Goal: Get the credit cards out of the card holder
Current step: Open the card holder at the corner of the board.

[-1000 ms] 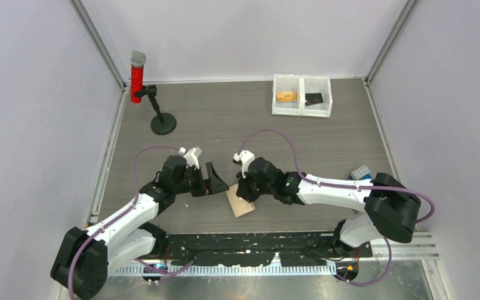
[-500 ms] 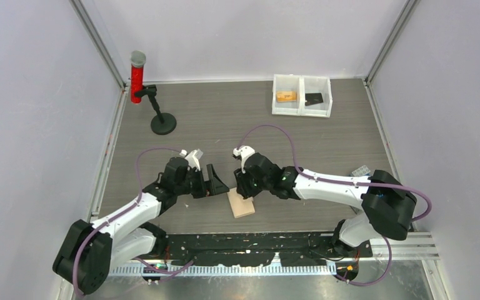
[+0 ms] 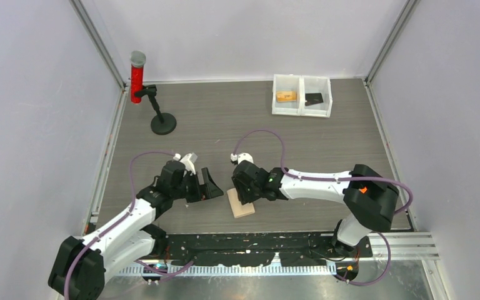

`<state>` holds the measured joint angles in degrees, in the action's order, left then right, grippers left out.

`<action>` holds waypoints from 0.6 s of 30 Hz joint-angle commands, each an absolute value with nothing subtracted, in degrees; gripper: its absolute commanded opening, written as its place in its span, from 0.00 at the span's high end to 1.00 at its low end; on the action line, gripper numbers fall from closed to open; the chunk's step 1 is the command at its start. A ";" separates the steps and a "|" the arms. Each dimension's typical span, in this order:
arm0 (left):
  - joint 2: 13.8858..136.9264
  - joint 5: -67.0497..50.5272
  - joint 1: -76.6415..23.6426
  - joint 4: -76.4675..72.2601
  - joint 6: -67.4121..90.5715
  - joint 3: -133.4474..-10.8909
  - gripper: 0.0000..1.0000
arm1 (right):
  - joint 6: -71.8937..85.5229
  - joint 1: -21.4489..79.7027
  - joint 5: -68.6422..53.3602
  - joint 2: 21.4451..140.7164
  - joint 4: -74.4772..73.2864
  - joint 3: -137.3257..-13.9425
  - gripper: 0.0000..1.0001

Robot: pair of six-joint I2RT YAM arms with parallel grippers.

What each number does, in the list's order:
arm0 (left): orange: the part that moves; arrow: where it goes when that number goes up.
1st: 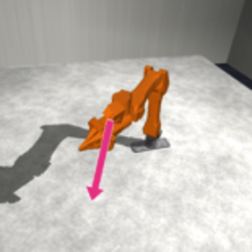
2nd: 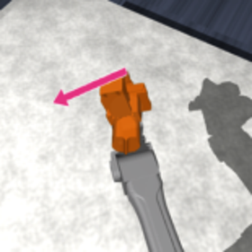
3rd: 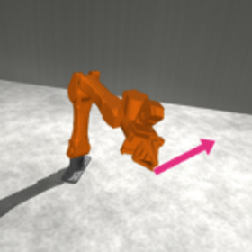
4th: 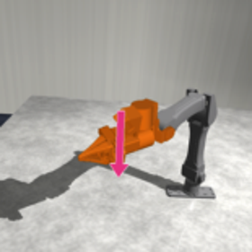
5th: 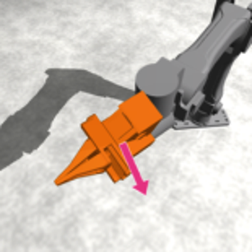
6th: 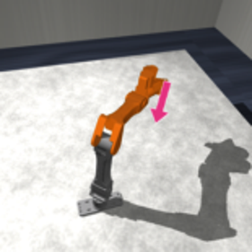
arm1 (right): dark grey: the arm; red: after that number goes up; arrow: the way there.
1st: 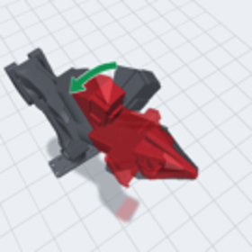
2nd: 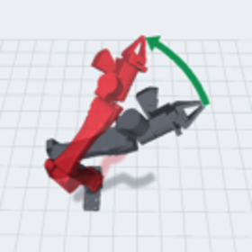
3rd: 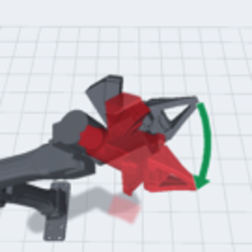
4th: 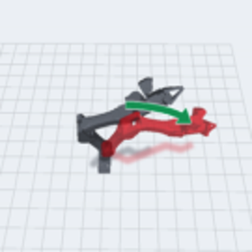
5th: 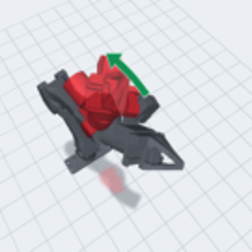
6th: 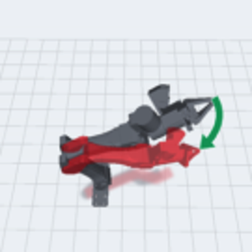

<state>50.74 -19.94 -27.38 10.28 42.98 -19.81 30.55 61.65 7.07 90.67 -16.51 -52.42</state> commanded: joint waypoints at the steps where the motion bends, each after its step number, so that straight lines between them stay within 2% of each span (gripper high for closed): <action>1: 50.03 -20.06 -27.60 11.32 42.03 -21.27 0.20 | 33.59 62.74 9.59 93.45 -18.51 -55.53 0.60; 6: 49.65 -21.00 -27.60 10.15 43.11 -19.61 0.21 | 34.57 63.96 11.90 96.48 -20.76 -55.20 0.62; 10: 50.04 -21.70 -27.60 9.32 43.68 -18.83 0.23 | 35.13 64.07 13.09 95.98 -19.86 -53.04 0.76; 11: 50.14 -21.85 -27.60 9.11 43.78 -18.81 0.23 | 35.04 64.07 13.03 95.58 -18.81 -52.09 0.83; 13: 50.44 -21.88 -27.60 8.41 44.08 -18.72 0.25 | 34.80 64.01 12.30 94.63 -16.74 -51.04 0.91; 18: 52.63 -22.21 -27.60 7.13 44.31 -20.11 0.28 | 34.48 63.38 9.07 91.95 -11.66 -49.76 0.95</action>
<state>51.18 -20.84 -27.38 10.24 43.72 -18.94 33.76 63.51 12.08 93.23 -15.05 -52.40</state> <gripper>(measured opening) 0.729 0.075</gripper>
